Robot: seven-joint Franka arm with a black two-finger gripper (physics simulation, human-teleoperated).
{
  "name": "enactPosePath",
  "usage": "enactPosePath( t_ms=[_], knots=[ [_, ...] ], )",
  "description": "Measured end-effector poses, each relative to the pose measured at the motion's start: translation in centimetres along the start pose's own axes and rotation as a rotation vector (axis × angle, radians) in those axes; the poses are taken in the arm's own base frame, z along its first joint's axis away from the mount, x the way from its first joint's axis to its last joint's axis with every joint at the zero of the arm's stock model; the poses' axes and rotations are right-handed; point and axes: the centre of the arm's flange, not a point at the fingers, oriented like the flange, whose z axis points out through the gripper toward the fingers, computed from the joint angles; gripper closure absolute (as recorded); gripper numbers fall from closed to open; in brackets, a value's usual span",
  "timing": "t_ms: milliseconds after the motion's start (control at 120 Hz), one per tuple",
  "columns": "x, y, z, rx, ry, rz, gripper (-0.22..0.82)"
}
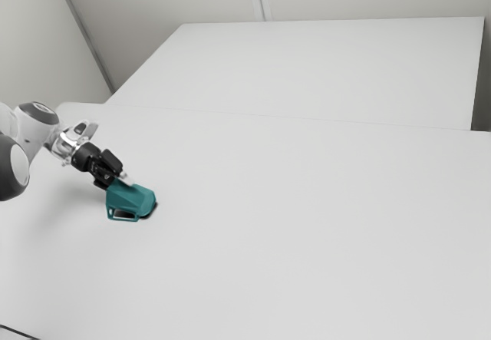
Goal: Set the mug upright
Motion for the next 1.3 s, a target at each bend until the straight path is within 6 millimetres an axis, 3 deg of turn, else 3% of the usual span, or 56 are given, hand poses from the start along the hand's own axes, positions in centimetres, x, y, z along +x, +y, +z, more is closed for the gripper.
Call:
enactPosePath(
  t_ms=[100,225,325,600,900,1300],
  knots=[
    [0.0,0.1,0.1,-0.009,0.000,0.007,0.60],
    [0.4,1.0,0.4,-0.020,-0.004,0.031,0.69],
    [1.4,2.5,1.1,-0.035,-0.010,0.065,0.74],
    [2.1,4.2,1.4,-0.040,-0.012,0.101,0.77],
    [3.4,11.6,1.2,0.040,-0.033,0.210,0.78],
    [4.0,23.2,3.3,0.398,-0.169,0.292,0.79]
  ],
)
